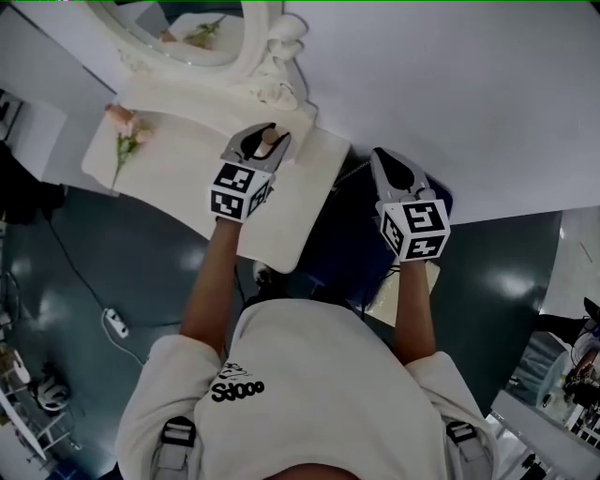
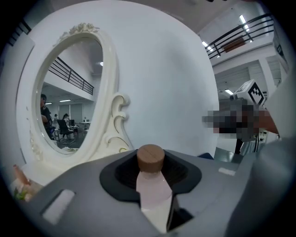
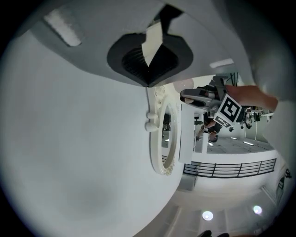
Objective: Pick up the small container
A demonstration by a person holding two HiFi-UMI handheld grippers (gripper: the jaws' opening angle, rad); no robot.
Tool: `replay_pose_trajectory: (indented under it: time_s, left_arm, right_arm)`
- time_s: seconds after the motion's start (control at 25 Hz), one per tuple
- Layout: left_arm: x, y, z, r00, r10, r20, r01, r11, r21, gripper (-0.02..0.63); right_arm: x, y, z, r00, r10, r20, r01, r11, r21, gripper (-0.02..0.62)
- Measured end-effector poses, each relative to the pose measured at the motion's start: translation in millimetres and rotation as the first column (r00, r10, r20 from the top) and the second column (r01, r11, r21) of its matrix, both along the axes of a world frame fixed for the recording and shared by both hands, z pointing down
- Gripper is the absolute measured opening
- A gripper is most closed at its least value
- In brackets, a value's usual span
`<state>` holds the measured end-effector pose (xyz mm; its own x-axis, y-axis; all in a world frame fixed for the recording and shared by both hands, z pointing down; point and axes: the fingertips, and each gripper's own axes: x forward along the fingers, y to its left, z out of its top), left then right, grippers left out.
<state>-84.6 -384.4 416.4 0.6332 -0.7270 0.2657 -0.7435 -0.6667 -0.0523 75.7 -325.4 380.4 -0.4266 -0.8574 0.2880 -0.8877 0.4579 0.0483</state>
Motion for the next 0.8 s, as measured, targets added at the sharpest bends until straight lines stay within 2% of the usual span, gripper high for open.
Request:
replay_pose_trajectory:
  time_s: [0.24,0.48,0.6,0.8]
  left_arm:
    - [-55.7,15.6,-55.4,0.999,-0.048,0.01,0.047,0.995,0.087,0.146]
    - [-92.4,39.8,-98.2,0.997,-0.077,0.019,0.072,0.98,0.184,0.146]
    - [-105.0,49.9,-112.8,0.995,-0.098,0.025,0.091,0.972,0.216,0.146]
    - [-116.6,59.4,-119.6,0.993,-0.114,0.027,0.106,0.97,0.221,0.146]
  right_arm:
    - [-45.3,-10.6,-44.4,0.997,-0.066,-0.05,0.072,0.99,0.123,0.002]
    - [-87.6,-10.4,-70.6,0.984,-0.15,-0.101,0.166,0.969,0.185,0.002]
    - [-103.5,-11.1,-77.2,0.977,-0.184,-0.109,0.203,0.959,0.2,0.002]
    - [-125.0,-11.8,-78.8,0.967,-0.225,-0.116,0.244,0.951,0.188,0.002]
